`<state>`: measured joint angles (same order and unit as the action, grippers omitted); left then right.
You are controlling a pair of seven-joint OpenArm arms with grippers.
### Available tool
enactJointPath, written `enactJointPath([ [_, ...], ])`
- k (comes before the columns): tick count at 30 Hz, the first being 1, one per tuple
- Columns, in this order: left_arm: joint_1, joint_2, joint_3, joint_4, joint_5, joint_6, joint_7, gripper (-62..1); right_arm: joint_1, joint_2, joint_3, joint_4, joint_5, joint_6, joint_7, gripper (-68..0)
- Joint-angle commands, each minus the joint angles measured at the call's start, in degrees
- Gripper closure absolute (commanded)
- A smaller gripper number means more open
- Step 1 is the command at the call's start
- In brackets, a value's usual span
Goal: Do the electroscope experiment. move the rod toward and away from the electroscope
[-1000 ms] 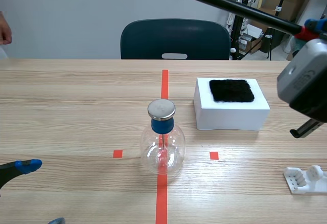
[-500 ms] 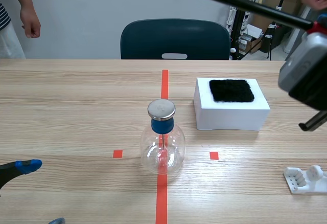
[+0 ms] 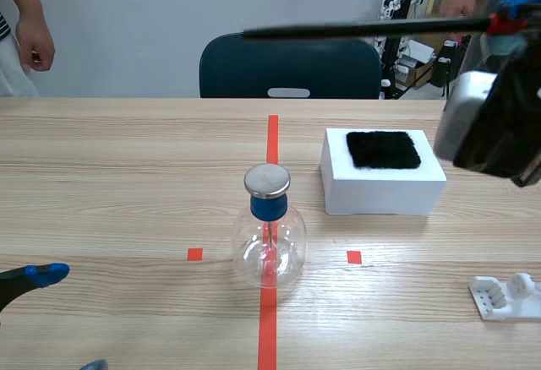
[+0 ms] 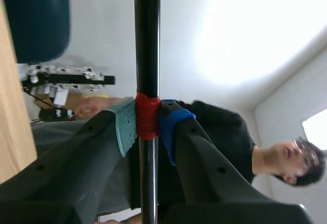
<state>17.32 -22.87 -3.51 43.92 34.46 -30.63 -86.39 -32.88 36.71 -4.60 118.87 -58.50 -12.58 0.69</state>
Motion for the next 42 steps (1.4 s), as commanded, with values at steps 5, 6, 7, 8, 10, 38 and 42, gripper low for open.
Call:
enactJointPath([
  [5, 0.26, -0.17, -0.63, 0.87, -0.79, -0.15, -2.64, -62.3, 3.30, 0.39, -4.33, -1.97, -6.05, -0.98, -1.86, -0.1],
  [6, 0.26, -0.17, -0.63, 0.87, -0.79, -0.15, -2.64, -62.3, 3.74, 0.39, -4.96, -2.60, -6.67, -0.98, -1.88, -0.1],
  [7, 0.26, -0.17, -0.63, 0.87, -0.79, -0.15, -2.64, -62.3, 4.48, 0.39, -5.81, -3.54, -7.43, -0.94, -1.90, -0.1],
  [8, 0.26, -0.17, -0.63, 0.87, -0.76, -0.15, -2.64, -62.3, 4.83, 0.39, -6.34, -4.17, -8.09, -0.92, -1.95, -0.1],
  [10, 0.26, -0.17, -0.63, 0.87, -0.76, -0.15, -2.64, -62.3, 5.64, 0.39, -7.58, -5.75, -9.84, -0.83, -2.08, -0.1],
  [38, 0.26, -0.17, -0.63, 0.87, -0.79, -0.15, -2.64, -62.3, 6.38, 0.44, -9.31, -10.71, -15.93, -0.92, -2.08, -0.1],
  [42, 0.26, -0.17, -0.63, 0.87, -0.76, -0.15, -2.64, -62.3, 6.36, 1.53, -8.13, -9.51, -11.23, -1.07, -2.05, -0.2],
])
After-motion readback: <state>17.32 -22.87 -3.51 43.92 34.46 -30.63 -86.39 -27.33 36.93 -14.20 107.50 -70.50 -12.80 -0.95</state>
